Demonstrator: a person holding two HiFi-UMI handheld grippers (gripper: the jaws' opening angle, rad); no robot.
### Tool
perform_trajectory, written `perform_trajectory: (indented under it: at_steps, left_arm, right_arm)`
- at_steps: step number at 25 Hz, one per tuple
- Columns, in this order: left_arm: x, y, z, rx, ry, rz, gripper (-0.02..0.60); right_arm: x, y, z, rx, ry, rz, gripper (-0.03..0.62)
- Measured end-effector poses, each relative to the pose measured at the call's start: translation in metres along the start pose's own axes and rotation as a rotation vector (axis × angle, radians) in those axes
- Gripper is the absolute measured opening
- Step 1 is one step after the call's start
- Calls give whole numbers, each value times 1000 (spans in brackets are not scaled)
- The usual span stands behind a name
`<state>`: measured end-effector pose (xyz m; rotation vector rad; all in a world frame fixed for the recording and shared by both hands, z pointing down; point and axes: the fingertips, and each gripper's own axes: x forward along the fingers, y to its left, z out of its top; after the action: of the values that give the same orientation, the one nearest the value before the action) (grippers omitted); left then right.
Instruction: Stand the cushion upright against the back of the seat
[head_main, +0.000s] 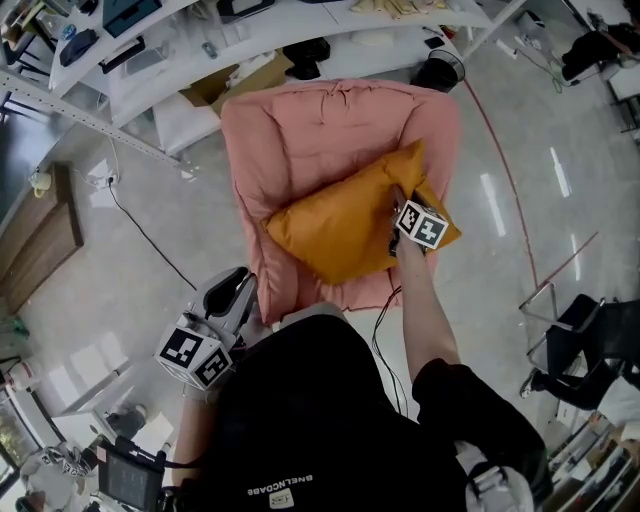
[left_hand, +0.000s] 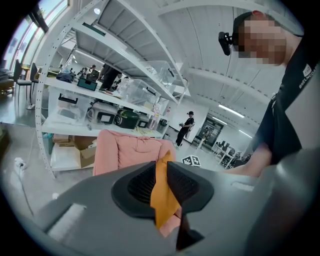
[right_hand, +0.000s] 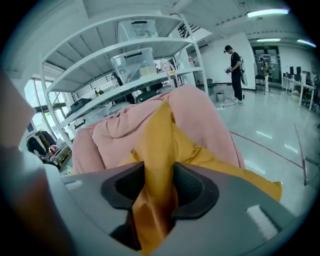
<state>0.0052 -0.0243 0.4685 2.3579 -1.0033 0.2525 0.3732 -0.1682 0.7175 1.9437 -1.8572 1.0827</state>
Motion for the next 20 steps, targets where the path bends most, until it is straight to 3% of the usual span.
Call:
perform_trajectory:
  at_steps: [11,20]
  left_arm:
    - [-16,13,2,-24,-32,-14,78]
    - [-14,18,9,-18,-23,-103,72]
  right_arm:
    - [-59,10,7,51,-122,58,79]
    - [-107,27,15,56,-233,78,22]
